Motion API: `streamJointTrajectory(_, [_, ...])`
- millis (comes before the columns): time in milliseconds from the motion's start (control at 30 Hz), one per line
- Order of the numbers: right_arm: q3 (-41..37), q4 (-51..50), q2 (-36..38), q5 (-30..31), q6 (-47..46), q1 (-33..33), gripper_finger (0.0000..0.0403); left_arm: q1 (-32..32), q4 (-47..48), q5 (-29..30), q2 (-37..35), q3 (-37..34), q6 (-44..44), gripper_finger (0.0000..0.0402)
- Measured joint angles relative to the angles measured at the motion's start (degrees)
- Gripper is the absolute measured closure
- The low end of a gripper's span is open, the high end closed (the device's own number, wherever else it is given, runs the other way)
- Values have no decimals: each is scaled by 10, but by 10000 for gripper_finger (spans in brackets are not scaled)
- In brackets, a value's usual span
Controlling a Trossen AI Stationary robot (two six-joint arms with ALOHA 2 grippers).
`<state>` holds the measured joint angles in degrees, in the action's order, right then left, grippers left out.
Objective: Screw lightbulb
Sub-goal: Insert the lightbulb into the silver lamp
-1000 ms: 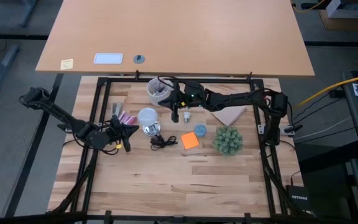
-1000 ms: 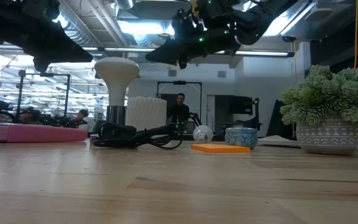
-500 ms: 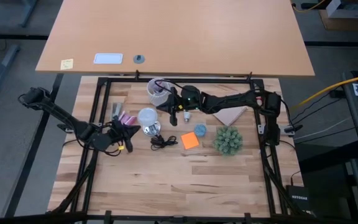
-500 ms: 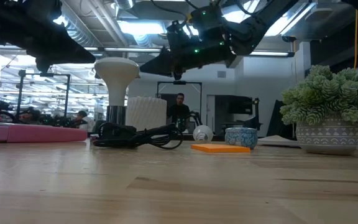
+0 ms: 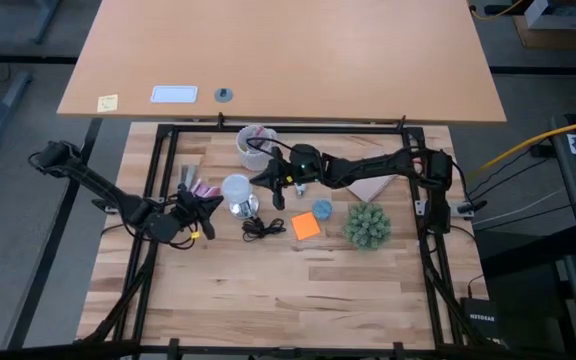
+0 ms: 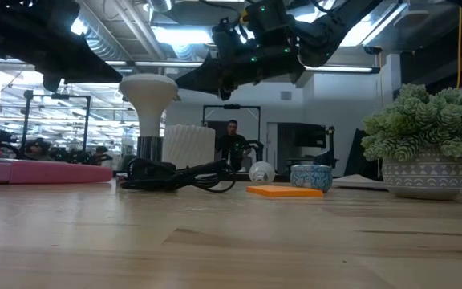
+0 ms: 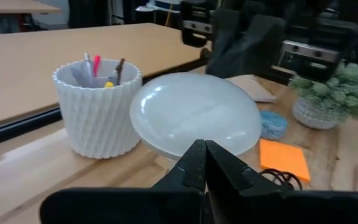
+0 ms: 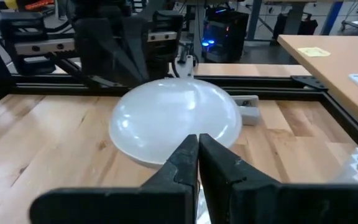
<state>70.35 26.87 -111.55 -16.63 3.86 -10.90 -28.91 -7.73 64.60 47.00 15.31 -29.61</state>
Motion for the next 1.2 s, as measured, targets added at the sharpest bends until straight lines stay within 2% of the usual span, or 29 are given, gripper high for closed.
streamJointTrajectory(267, [0,3,1,-18,-34,13,384,44,20,11,-1,0,-6,402])
streamJointTrajectory(567, [0,3,0,-19,-45,47,384,111,29,-2,0,0,2,401])
streamJointTrajectory(767, [0,51,7,-10,-32,58,384,136,-7,17,-2,0,71,401])
streamJointTrajectory(1000, [0,50,50,-5,-17,29,384,101,-149,15,-17,0,216,401])
streamJointTrajectory(1200, [0,36,56,-26,-17,-19,384,33,-212,-7,-26,0,269,401])
